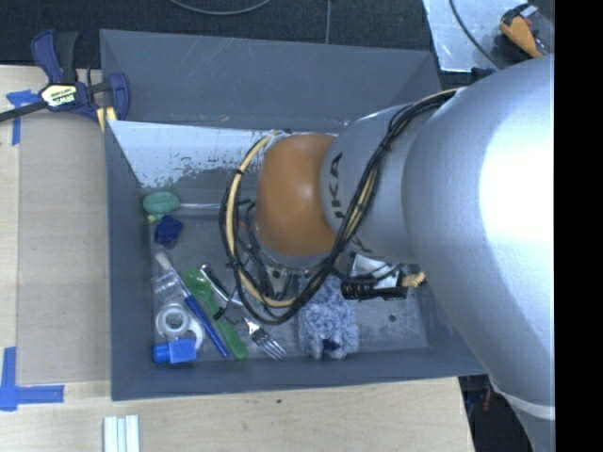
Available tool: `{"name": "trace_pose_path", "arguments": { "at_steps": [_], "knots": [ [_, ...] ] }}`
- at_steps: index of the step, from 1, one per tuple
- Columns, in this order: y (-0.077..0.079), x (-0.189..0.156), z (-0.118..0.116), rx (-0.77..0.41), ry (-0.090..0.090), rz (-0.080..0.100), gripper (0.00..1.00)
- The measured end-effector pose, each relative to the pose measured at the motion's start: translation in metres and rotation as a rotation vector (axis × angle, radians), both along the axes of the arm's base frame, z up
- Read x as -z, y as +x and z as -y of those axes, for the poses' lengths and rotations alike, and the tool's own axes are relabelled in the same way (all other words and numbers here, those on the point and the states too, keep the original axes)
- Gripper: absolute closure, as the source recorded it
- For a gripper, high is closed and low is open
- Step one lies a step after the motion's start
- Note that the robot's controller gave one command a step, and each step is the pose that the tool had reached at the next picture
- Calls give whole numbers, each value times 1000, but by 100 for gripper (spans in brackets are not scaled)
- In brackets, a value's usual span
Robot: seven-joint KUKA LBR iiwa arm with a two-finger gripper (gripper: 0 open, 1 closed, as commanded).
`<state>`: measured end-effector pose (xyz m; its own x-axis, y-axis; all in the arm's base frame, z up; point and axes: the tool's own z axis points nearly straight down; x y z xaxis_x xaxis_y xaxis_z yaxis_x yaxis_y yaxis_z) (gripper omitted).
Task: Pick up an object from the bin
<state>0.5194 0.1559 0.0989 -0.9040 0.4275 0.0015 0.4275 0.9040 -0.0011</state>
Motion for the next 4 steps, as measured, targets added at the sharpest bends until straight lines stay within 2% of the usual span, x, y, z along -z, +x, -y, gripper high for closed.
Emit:
{"name": "trace_pose_path", "arguments": {
  "at_steps": [1,2,3,4],
  "knots": [
    [2,28,12,31,2,11,0],
    [8,28,3,101,3,14,100],
    [8,28,3,102,3,14,100],
    [4,0,5,101,0,3,100]
  ]
}}
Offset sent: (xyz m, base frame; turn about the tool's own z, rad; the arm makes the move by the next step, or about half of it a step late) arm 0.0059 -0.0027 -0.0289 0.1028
